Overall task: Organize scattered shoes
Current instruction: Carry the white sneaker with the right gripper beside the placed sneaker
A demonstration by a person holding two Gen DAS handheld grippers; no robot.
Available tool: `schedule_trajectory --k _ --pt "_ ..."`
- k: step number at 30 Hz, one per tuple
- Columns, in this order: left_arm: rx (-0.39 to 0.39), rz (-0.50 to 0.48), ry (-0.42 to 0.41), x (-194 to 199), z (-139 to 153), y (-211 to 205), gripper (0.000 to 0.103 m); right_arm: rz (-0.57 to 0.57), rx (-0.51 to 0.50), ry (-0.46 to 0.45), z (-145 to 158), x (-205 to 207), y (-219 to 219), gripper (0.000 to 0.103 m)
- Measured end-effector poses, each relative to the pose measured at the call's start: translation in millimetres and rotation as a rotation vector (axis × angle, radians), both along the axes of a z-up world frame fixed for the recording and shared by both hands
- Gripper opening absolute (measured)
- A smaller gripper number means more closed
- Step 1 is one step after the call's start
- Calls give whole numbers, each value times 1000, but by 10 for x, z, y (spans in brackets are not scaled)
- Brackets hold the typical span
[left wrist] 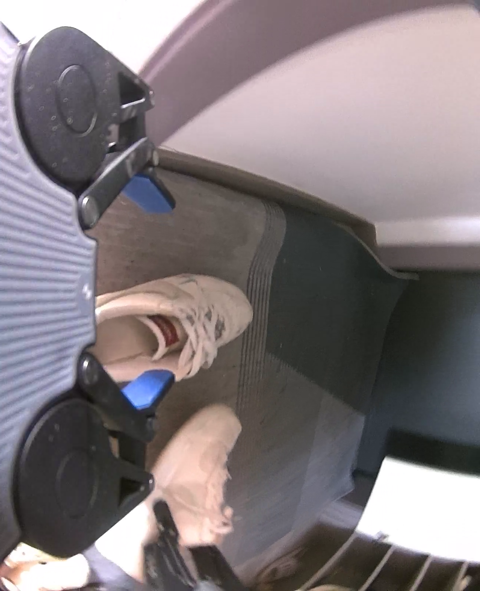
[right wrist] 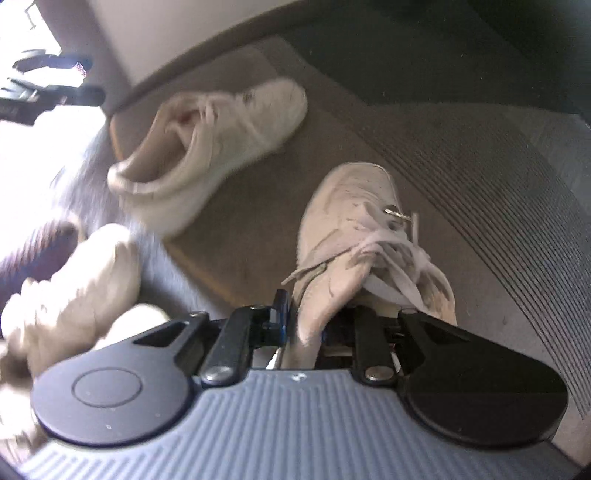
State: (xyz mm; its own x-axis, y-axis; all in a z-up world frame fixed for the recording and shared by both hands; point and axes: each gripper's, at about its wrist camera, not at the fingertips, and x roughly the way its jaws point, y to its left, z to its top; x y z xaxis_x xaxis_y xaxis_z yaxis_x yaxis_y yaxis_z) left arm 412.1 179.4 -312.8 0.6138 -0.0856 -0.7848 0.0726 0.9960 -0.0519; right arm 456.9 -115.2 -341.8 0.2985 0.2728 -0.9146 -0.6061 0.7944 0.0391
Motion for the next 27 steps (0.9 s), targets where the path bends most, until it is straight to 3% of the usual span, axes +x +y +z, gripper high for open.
schedule_trajectory --k 9,21,27 --pt "-49 80 18 45 -27 229 93 -345 9 -25 -365 377 693 20" --pt "-35 59 -9 -60 122 223 93 -377 49 -14 -665 270 1262 20" --pt "-54 71 2 -38 109 243 93 -383 55 -1 -757 196 1327 20"
